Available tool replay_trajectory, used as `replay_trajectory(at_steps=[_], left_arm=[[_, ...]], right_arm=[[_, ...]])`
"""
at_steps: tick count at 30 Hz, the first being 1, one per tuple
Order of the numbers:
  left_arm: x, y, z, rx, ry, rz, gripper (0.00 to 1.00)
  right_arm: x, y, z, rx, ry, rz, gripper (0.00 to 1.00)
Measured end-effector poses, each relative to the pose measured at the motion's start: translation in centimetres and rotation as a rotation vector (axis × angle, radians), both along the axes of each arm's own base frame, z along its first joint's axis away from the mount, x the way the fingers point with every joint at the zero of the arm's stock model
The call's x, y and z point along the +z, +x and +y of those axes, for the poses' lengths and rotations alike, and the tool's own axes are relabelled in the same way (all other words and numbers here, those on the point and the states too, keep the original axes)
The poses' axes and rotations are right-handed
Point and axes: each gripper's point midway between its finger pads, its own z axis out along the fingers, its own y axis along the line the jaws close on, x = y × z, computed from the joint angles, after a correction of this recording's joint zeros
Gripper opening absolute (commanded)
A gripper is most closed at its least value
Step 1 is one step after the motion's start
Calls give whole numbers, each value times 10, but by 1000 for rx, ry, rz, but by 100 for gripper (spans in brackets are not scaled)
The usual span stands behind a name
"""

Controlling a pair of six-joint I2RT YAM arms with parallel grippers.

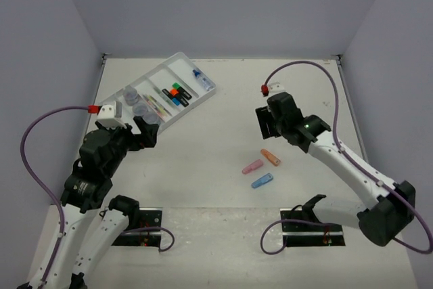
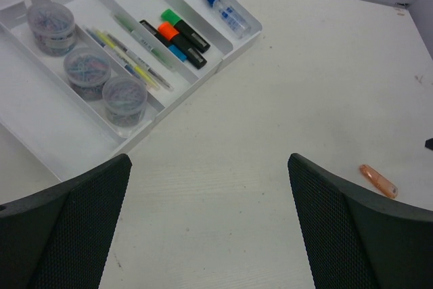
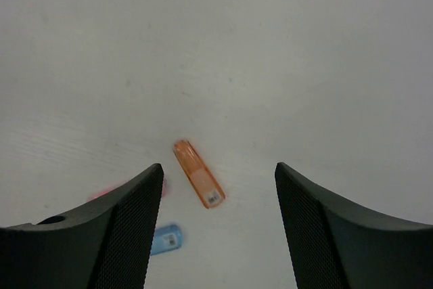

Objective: Sort the stationery into containers
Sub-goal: Pick up the stationery from the center of the board.

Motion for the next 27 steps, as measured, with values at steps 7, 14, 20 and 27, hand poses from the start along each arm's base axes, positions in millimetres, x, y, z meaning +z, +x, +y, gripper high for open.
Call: replay_trajectory(at_steps=[7, 14, 20, 27], left_arm=[[-7, 4, -2, -2, 9, 29, 100], [-6, 3, -3, -8, 6, 25, 100], [0, -2, -4, -20, -3, -1, 100], [5, -6, -5, -32, -13, -30, 100]], right_arm=[[-86, -13, -19, 41, -186, 320, 73], [-142, -15, -30, 60, -189, 554, 59], [-161, -34, -34, 73, -206, 674, 57], [-167, -43, -35, 76, -204, 734, 55]])
